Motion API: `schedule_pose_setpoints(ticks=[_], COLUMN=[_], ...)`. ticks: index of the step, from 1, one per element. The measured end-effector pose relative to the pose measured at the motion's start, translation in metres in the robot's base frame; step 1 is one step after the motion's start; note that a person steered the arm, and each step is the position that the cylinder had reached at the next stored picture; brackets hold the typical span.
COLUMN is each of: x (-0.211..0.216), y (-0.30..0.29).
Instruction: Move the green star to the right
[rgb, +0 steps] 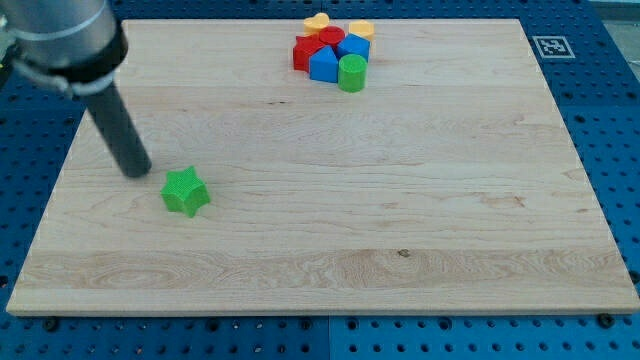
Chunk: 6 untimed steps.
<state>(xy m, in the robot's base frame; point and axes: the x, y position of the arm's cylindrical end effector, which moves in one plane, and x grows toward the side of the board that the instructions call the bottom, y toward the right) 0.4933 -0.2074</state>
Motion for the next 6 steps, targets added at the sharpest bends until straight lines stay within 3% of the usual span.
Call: schedule_pose_setpoints(ticks=[1, 3, 6], x=[0.042, 0.009, 0.011], y=[0.002, 0.029, 0.16])
